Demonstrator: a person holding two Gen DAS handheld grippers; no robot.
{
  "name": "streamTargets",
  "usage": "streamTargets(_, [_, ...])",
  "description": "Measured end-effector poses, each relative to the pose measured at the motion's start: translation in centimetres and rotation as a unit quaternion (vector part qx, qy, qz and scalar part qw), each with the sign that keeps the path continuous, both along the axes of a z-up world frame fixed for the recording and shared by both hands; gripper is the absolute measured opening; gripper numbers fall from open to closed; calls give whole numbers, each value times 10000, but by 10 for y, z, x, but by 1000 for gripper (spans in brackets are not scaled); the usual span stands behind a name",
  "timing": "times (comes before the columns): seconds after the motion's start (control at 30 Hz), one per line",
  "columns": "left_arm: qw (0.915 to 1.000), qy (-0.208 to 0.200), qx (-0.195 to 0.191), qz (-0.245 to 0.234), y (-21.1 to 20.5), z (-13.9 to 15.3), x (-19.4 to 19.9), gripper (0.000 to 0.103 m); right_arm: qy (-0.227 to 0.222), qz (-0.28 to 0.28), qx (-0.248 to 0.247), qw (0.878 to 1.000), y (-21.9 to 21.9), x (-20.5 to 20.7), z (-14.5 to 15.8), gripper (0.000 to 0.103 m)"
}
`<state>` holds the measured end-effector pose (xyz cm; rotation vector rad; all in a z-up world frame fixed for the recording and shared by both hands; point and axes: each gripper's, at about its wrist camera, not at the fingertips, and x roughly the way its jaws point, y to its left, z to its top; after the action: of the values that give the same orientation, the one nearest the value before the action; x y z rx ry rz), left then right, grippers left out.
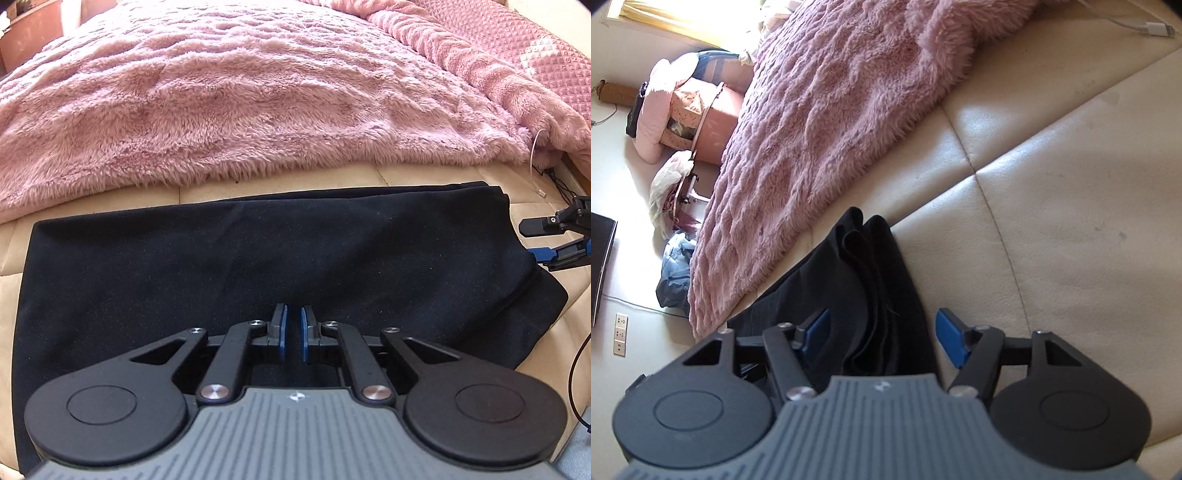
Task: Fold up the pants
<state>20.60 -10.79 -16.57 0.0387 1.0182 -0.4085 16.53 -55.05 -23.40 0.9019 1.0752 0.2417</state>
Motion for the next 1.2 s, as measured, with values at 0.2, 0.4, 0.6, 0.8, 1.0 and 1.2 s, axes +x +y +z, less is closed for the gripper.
streamTargets(0.2, [10000,8,-30,20,1,-1,0,9,-10,491,-5,9988,5,17,-1,62])
streamTargets(0.4, [10000,32,-40,34,2,-2,1,11,284,801,44,9964,-1,23,-8,21])
streamTargets(0.6, [10000,7,2,-22,1,1,1,11,394,612,524,9960,-1,23,-23,15])
streamTargets(0.8, [9996,-273,43,-103,-2,15,15,11,83,753,253,9968,4,22,8,7])
streamTargets(1.0, [9963,-559,325,-561,-27,16,47,11,-274,855,-9,9960,16,25,64,5])
streamTargets(1.2, [9907,-769,687,-887,-54,-4,62,11,-404,878,-45,9953,29,23,96,4])
